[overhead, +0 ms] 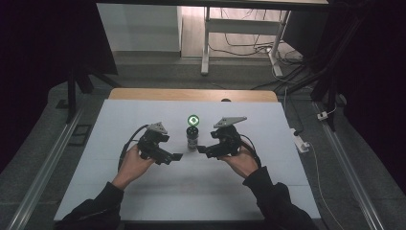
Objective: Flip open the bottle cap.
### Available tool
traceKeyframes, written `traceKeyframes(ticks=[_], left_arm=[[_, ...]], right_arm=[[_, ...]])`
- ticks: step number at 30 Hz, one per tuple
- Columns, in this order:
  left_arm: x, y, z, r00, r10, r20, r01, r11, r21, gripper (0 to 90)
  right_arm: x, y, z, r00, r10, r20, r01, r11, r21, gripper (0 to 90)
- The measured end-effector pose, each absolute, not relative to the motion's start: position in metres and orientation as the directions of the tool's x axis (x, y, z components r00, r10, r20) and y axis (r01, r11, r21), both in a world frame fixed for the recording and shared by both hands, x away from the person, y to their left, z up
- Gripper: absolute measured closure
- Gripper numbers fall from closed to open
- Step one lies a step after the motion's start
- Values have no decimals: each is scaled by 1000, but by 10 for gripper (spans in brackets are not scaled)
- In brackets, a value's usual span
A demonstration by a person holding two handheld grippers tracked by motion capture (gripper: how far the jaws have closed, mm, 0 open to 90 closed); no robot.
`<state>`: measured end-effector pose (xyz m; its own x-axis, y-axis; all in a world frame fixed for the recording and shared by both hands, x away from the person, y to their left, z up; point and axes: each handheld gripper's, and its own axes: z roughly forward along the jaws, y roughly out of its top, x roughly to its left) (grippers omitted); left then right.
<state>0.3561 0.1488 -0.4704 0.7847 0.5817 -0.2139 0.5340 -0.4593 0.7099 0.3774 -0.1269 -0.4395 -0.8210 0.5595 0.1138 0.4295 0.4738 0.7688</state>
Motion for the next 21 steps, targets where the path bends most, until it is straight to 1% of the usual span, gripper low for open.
traceKeyframes(ticks=[4, 7, 14, 21], left_arm=[[347, 159, -468, 788, 571, -228, 531, -443, 722, 14], [339, 167, -466, 781, 579, -235, 541, -437, 719, 0], [317, 188, -462, 766, 594, -245, 548, -405, 732, 0], [292, 211, -462, 740, 621, -257, 558, -354, 750, 0]], right_arm=[[370, -127, -440, -833, 543, 108, 422, 498, 758, 97], [364, -129, -440, -839, 535, 98, 412, 510, 755, 82], [351, -138, -439, -843, 530, 93, 403, 507, 762, 38], [340, -157, -438, -829, 553, 83, 405, 491, 771, 11]])
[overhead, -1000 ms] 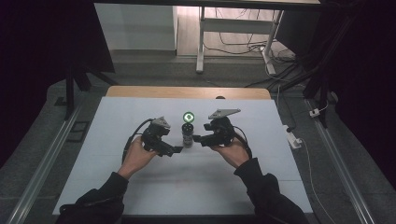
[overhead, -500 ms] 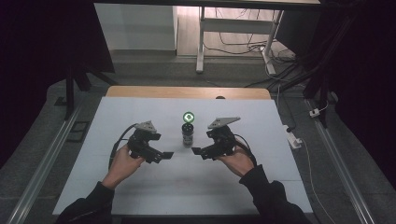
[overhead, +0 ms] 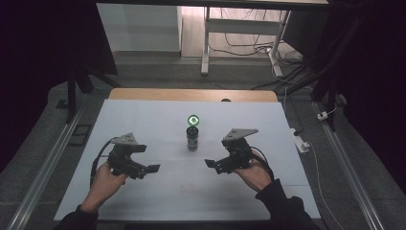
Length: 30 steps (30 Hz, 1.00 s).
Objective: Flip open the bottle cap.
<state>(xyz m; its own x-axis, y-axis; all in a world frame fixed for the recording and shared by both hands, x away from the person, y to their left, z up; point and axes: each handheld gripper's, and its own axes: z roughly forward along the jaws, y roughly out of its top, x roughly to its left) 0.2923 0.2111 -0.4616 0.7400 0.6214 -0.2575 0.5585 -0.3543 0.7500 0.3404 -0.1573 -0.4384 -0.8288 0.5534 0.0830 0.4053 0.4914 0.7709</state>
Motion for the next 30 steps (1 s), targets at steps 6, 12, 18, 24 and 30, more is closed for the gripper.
traceKeyframes(ticks=[6, 12, 18, 24, 30], left_arm=[[273, 230, -463, 714, 646, -269, 574, -319, 754, 0], [256, 249, -464, 687, 672, -277, 582, -281, 763, 0], [237, 268, -468, 643, 712, -282, 600, -240, 763, 0], [219, 284, -473, 598, 754, -274, 617, -214, 758, 0], [204, 296, -475, 560, 791, -246, 623, -205, 755, 0]], right_arm=[[331, -178, -438, -810, 582, 77, 414, 474, 777, 5], [322, -200, -441, -785, 615, 67, 426, 460, 779, 0], [310, -222, -443, -753, 655, 63, 444, 434, 784, 0], [295, -249, -445, -709, 701, 74, 469, 391, 792, 0], [284, -278, -452, -654, 753, 76, 511, 364, 779, 0]])
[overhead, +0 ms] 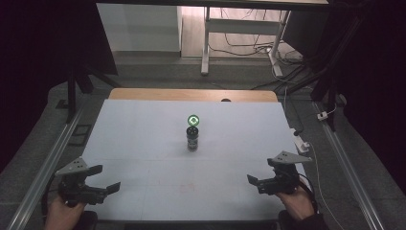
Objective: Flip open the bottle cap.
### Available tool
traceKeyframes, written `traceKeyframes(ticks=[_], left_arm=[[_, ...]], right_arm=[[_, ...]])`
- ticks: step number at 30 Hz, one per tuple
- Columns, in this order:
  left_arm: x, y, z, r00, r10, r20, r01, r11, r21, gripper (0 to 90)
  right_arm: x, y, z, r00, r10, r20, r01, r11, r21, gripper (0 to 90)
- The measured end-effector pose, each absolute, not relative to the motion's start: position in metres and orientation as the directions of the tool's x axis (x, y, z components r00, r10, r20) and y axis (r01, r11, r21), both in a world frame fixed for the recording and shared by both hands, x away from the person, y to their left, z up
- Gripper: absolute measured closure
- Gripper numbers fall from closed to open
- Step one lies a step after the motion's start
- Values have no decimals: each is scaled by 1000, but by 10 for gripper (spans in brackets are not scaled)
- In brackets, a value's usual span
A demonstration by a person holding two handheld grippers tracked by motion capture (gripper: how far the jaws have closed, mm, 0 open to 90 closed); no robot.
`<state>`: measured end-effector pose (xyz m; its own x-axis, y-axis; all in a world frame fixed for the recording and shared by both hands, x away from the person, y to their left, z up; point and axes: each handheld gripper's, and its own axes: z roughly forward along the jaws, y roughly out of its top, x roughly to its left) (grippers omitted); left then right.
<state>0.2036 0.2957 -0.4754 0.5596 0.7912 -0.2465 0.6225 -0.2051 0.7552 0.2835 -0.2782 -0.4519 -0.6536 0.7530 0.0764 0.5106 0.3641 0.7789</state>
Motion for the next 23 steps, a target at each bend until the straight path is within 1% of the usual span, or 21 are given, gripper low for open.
traceKeyframes(ticks=[4, 8, 15, 23], left_arm=[[197, 302, -477, 531, 814, -236, 633, -196, 749, 0], [191, 306, -479, 510, 829, -227, 641, -191, 743, 0], [185, 309, -479, 483, 848, -217, 661, -191, 725, 0], [185, 310, -480, 465, 858, -219, 682, -189, 707, 0]], right_arm=[[277, -293, -454, -628, 773, 88, 537, 348, 768, 0], [272, -301, -455, -614, 785, 81, 555, 357, 752, 0], [264, -309, -458, -596, 800, 68, 578, 369, 728, 0], [262, -314, -458, -582, 808, 94, 604, 353, 715, 0]])
